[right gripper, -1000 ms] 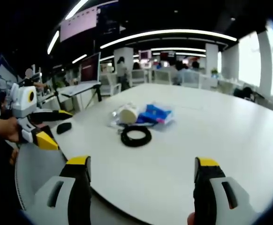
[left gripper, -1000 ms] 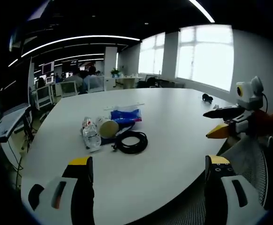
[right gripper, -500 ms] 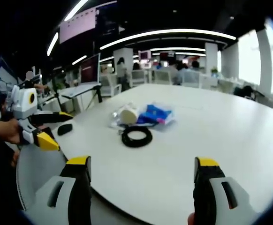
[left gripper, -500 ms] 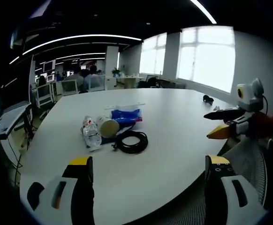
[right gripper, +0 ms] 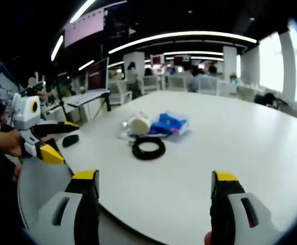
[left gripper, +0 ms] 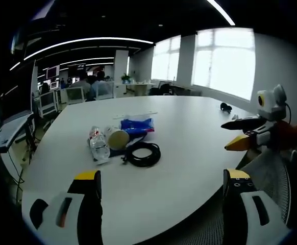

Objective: Arrange the tabletop items into an orderly group along one side of the table until the central work area is clear of visible clutter.

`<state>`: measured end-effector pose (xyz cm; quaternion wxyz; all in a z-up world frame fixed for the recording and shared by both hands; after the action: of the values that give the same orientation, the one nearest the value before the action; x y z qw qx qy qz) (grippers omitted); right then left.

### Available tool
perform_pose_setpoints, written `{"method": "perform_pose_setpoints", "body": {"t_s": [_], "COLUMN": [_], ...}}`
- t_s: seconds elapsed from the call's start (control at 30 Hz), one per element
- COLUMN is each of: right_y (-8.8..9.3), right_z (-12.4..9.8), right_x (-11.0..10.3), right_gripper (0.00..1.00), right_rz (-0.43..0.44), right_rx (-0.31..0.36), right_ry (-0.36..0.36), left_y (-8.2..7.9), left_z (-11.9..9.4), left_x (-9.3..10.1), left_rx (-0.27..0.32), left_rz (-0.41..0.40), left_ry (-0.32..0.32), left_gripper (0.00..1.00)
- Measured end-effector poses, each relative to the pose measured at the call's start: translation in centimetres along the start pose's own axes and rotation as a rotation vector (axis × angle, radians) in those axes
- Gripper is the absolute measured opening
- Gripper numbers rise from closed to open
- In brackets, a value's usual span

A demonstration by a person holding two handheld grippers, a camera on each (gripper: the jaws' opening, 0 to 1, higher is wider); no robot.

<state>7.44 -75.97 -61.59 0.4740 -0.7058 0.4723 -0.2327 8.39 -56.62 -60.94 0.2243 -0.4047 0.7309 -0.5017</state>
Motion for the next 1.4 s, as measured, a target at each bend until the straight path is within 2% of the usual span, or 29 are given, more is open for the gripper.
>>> {"method": "perform_pose_setpoints", "body": {"t_s": [0.5, 1.17, 1.4], "right_y": [0.21, 0.53, 0.65], "right_z": [0.23, 0.52, 0.73], "right_x": [0.04, -0.03, -0.22], "right_gripper": [0.88, 0.88, 0.89], "right_rz": [0.002, 0.015, 0.049], "right_rx": [-0.013, -0.042, -0.055], "right_ry": [-0.008, -0.016, -0.031], "left_y": [0.11, 0.34, 0.31], "left_z": [0.04, 0.26, 0.64], "left_x": [-0.37, -0.32, -0.82], "left_rx": [-0.002, -0.019, -0.023], "left_rz": [-0.018, -0.025, -0.065], "left_ry": [-0.012, 0.002, -0.008], "left_gripper": [0.99, 0.99, 0.99]}}
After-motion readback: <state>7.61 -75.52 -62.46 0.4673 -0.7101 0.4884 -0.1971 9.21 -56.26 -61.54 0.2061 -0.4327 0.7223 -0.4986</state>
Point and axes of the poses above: the point that each gripper's makers call its tool centre point, and the gripper's own axes: z roughly forward along the fingers, x roughly to its right, y roughly out of its underside, the point moved 1 cm from there along -z, roughly backward along the fingers, and after that the axes turned 5 degrees about -y, right-handed, at the moved point
